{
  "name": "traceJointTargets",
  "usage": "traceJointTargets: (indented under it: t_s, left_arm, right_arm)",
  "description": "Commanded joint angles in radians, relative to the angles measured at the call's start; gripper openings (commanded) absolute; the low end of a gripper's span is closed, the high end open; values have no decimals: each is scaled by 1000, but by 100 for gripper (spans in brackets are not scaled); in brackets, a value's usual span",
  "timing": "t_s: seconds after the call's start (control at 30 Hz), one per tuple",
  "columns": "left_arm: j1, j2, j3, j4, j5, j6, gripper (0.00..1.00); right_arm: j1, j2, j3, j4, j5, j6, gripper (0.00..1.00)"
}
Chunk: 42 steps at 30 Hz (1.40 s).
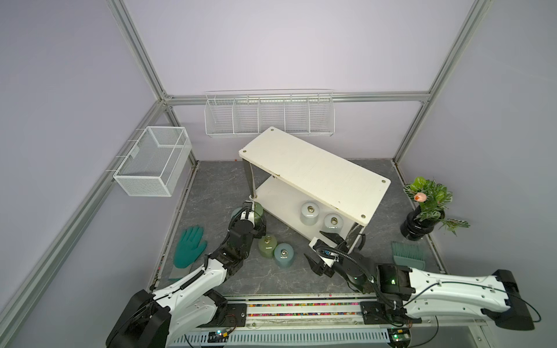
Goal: Remove the tea canisters from the shelf
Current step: Adjust the tea canister at the center of the board.
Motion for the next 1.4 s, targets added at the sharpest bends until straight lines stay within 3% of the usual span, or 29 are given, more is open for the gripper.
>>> traceJointTargets:
  t_s: [0.0,0.6,1.37]
  left_arm:
    - [-5,19,1,104,-52,-32,67]
    - [-5,222,15,229,25,-84,66]
    - [-42,327,-6,285,67,-141,63]
  right_arm:
    - [-1,0,11,0,-9,-13,89]
    - [0,-6,10,-8,-2,-14,89]
    - [0,8,14,-2,-6,-11,89]
